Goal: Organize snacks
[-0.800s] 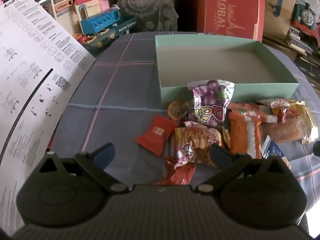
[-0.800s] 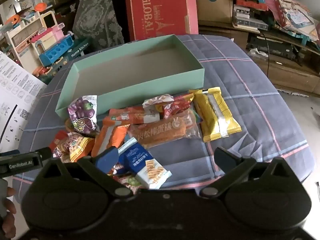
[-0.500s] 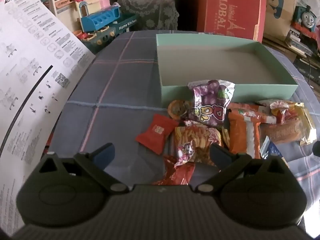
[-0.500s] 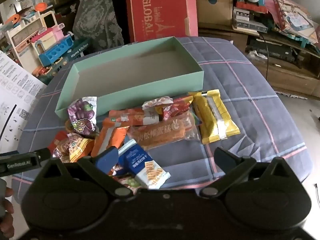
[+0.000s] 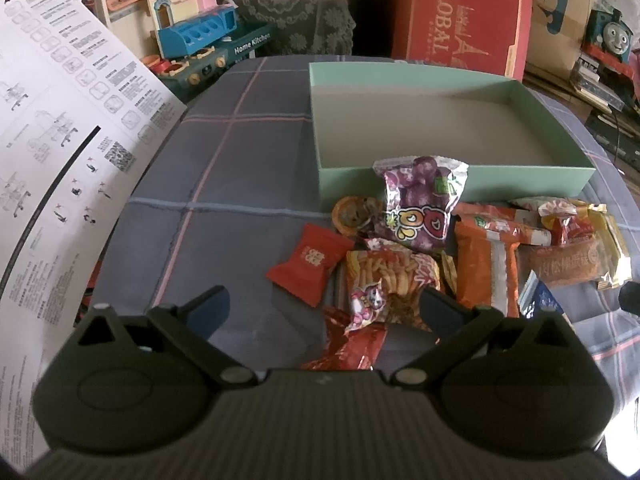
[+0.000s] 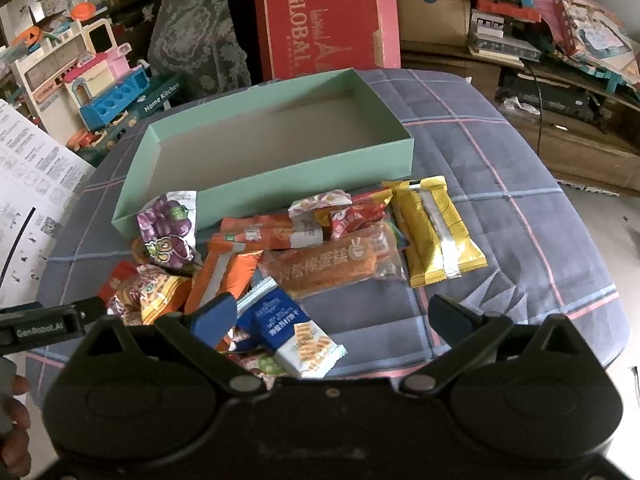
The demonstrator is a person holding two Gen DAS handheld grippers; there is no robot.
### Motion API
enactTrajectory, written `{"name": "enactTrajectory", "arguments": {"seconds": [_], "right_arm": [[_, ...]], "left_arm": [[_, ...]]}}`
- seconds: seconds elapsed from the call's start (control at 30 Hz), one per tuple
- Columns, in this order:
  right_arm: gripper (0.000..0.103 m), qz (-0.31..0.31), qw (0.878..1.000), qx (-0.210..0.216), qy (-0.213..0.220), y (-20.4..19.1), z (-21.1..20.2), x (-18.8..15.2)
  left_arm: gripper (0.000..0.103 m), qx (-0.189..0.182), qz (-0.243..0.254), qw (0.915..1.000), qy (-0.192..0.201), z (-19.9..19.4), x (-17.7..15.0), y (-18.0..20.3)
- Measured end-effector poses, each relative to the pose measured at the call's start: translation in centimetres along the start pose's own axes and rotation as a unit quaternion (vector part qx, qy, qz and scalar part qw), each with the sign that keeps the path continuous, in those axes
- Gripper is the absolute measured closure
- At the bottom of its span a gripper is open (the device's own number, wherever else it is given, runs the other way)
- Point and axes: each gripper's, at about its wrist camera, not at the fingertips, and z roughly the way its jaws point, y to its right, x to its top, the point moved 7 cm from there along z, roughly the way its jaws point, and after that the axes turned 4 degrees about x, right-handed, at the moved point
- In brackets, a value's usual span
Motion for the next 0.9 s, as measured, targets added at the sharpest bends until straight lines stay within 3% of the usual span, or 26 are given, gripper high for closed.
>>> {"name": "enactTrajectory", "arguments": {"seconds": [0.67,0.9], "right_arm": [[0.000,-0.002,1.000,-0.005,-0.016,0.0,1.1,-0.1],[0.000,0.013,0.999,0.031,-0.031,0.0,1.8,-0.6]], "left_arm": [[0.000,-0.007,0.012,0.9998,-0.012,1.1,0.4,0.5],[0.000,-0.014,0.022,0.9991,-0.033,3.3,1.1,1.2]]}}
